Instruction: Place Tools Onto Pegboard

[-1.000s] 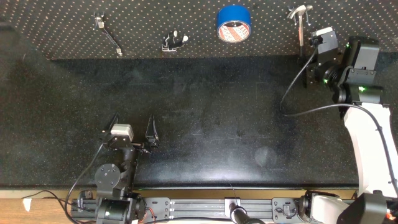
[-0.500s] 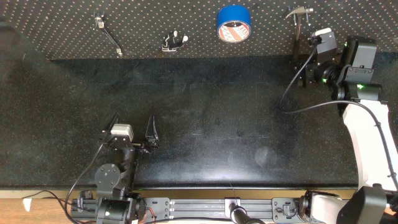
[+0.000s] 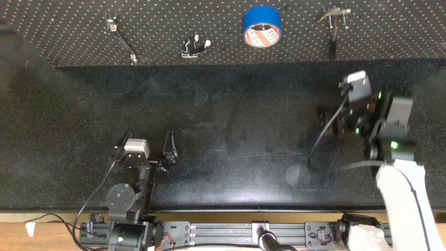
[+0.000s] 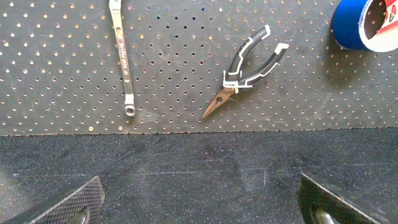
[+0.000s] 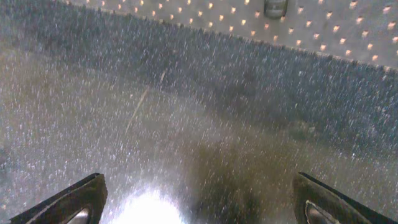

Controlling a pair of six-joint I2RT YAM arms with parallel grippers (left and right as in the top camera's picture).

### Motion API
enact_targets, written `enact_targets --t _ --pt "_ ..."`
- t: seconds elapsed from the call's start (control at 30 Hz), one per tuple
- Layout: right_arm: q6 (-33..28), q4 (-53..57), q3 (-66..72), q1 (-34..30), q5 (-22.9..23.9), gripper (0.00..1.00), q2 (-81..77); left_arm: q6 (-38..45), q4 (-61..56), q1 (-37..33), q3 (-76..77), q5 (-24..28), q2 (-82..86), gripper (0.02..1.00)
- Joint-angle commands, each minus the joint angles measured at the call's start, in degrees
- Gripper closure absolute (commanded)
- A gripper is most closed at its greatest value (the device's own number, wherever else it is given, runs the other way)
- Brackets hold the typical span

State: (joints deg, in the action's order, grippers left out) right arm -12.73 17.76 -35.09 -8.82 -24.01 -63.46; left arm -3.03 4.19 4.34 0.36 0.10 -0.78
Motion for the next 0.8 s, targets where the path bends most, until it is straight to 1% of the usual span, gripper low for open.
enact_targets --t 0.03,0.1,0.17,0.3,0.33,0.4,0.57,0.6,0.8 --pt "0.31 -6.54 10.49 0.39 0.42 0.042 11.41 0.13 0.52 0.24 -0.04 0.59 0.59 0.023" --pt "2.84 -11.15 16.85 0.39 0.42 0.042 19.69 0.11 0.52 0.24 -0.04 0.59 0.59 0.023" --pt "5.14 -14.32 20.81 0.39 0.42 0.042 24.50 0.11 0.52 0.24 -0.04 0.59 0.59 0.023" --pt "11.61 -22.88 30.03 0.39 0.42 0.040 35.21 0.11 0.52 0.24 -0.04 0.59 0.59 0.023" --pt "12.76 -24.92 32.00 0.39 0.44 0.040 37.57 0.11 0.52 0.24 -0.04 0.59 0.59 0.023" --pt "13.09 -28.11 34.88 0.39 0.57 0.038 41.70 0.11 0.52 0.24 -0.04 0.59 0.59 0.023" --pt "12.46 -28.35 34.86 0.39 1.40 0.038 47.39 0.11 0.52 0.24 -0.04 0.59 0.59 0.023" --pt "12.46 -27.85 34.86 0.39 2.27 0.038 48.50 0.13 0.52 0.24 -0.04 0.59 0.59 0.023" --pt "12.46 -16.26 34.86 0.39 2.62 0.038 58.16 0.11 0.52 0.24 -0.04 0.59 0.59 0.023"
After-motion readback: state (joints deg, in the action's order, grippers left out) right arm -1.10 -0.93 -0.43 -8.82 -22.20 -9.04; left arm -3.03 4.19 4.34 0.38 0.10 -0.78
